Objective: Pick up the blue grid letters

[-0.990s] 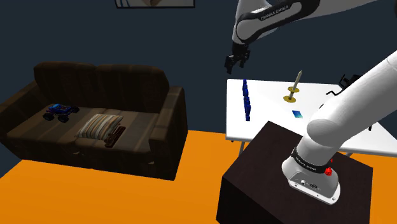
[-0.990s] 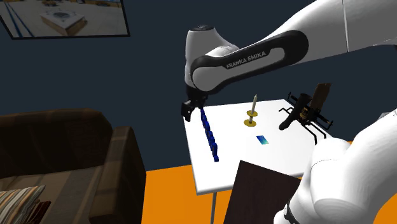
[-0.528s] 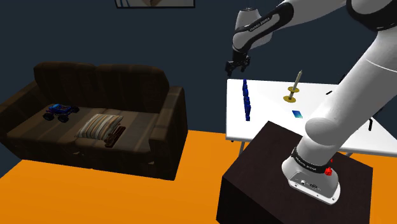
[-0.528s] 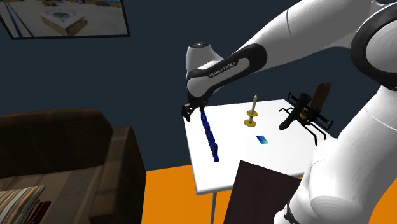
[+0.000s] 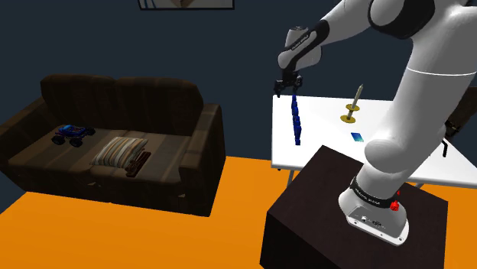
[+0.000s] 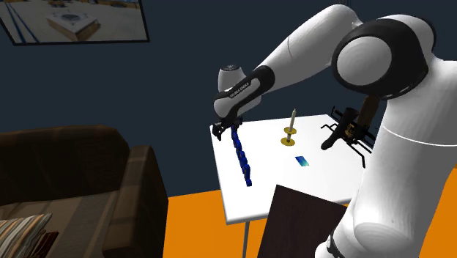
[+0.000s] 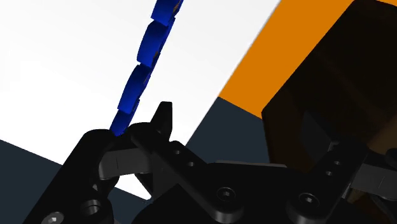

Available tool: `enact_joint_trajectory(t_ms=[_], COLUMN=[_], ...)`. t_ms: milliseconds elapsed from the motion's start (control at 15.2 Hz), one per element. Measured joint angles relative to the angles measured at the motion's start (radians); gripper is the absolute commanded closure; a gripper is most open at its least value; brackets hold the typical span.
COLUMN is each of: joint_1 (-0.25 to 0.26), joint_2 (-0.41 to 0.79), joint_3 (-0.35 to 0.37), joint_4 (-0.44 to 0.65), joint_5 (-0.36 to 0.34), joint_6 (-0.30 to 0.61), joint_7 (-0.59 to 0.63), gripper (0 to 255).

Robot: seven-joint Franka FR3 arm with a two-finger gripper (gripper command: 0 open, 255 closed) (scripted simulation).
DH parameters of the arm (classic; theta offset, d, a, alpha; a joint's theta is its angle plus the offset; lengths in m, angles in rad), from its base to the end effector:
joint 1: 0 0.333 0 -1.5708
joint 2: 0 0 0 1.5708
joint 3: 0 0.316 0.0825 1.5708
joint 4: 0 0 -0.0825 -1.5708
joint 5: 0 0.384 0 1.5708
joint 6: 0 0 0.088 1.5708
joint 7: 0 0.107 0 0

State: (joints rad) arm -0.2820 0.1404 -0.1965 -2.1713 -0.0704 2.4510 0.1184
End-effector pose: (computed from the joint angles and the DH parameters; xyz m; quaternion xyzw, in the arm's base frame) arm 0.5039 -0.2598 0.3438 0.9604 -0.2668 0.0626 0.0499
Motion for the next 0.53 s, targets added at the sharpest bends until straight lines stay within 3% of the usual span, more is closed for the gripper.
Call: enact_joint_trajectory(t_ms=[528], joint_1=[-0.080], joint_2=[0.238], joint_3=[-0.030], joint_4=[0.140], joint_5=[0.095], joint_6=[0.077], joint_7=[0.021], gripper=[0])
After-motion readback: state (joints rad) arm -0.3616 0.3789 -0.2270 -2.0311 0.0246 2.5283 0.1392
